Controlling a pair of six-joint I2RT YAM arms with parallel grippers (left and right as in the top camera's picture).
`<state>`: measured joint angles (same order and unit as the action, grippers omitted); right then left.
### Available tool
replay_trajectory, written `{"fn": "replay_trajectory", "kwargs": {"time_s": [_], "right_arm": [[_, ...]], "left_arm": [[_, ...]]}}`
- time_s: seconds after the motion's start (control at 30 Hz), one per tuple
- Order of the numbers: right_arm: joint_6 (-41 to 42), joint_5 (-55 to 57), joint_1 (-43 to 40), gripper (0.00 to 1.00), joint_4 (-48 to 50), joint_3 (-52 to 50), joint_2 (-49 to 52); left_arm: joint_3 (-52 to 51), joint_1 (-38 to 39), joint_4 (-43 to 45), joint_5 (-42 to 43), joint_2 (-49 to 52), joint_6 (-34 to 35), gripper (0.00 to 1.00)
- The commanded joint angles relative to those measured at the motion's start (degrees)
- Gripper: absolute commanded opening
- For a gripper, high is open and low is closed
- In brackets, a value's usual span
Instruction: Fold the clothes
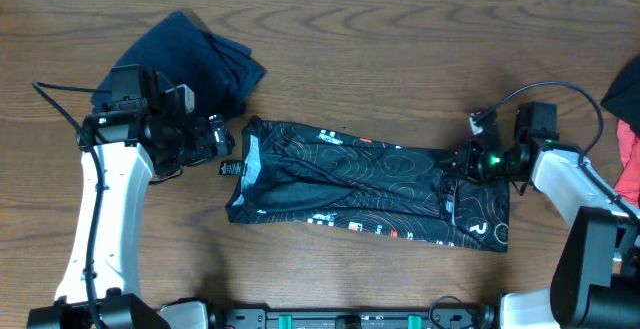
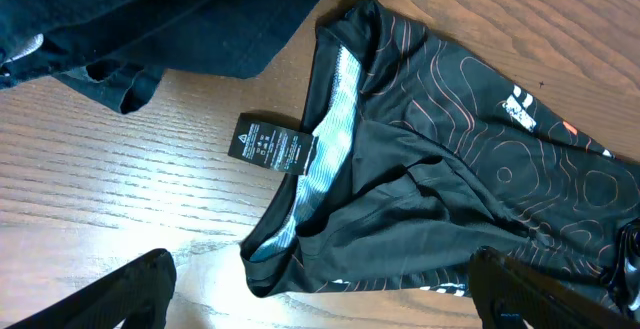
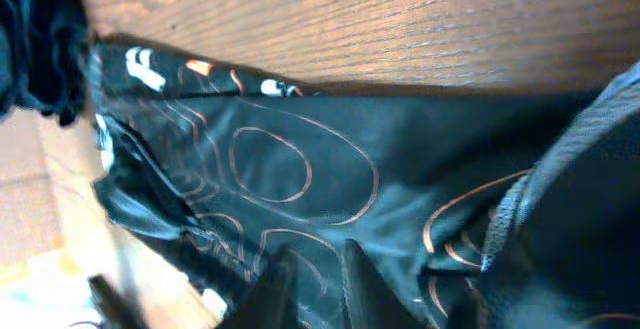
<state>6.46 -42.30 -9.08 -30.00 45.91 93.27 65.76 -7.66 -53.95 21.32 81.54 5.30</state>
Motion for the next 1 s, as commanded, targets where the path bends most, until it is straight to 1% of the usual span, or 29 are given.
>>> {"fn": "replay_trajectory", "kwargs": {"time_s": [0.0,0.03,0.1,0.17,0.23,0.4,0.5,0.57,0.67,0.8,0.87,0.9,0.97], "right_arm": [[-1.4,-2.1,0.0,0.38,0.7,-0.2,0.0],[-1.4,-2.1,-0.5,0.4,1.1,-0.2,0.0],[-1.4,-2.1,-1.9,0.41,1.8,0.2,0.0],[-1.4,-2.1,-3.7,0.34,1.3,1.0,0.0],[-1.5,-1.9,-5.1,0.34,-0.2,1.5,0.0],[-8.4,2.9,-9.2,0.35,-11.6,2.4,0.0],[-14.8,3.7,-9.8,0.35,-19.3,2.4,0.0],[-16.6,5.1,-9.6,0.35,-22.9,2.4,0.0],[-15.6,6.0,-7.9,0.33,-24.3,2.2,0.0],[-10.3,14.0,-4.4,0.31,-24.2,2.0,0.0],[-9.7,15.0,-2.3,0.29,-24.0,2.0,0.0],[-9.7,14.9,-1.1,0.27,-24.0,2.0,0.0],[-8.9,14.9,1.2,0.1,-24.7,2.0,0.0]], "left_arm": [[0.9,0.2,-0.2,0.8,-0.3,-0.3,0.95],[0.9,0.2,-0.2,0.8,-0.3,-0.3,0.95],[0.9,0.2,-0.2,0.8,-0.3,-0.3,0.95],[0.9,0.2,-0.3,0.8,-0.3,-0.3,0.95],[0.9,0.2,-0.3,0.8,-0.3,-0.3,0.95],[0.9,0.2,-0.5,0.8,-0.3,-0.3,0.95],[0.9,0.2,-0.4,0.8,-0.3,-0.3,0.95],[0.9,0.2,-0.4,0.8,-0.3,-0.3,0.95],[0.9,0.2,-0.4,0.8,-0.3,-0.3,0.95],[0.9,0.2,-0.4,0.7,-0.3,-0.3,0.95],[0.9,0.2,-0.4,0.7,-0.3,-0.3,0.95],[0.9,0.2,-0.4,0.7,-0.3,-0.3,0.95],[0.9,0.2,-0.4,0.7,-0.3,-0.3,0.95]]}}
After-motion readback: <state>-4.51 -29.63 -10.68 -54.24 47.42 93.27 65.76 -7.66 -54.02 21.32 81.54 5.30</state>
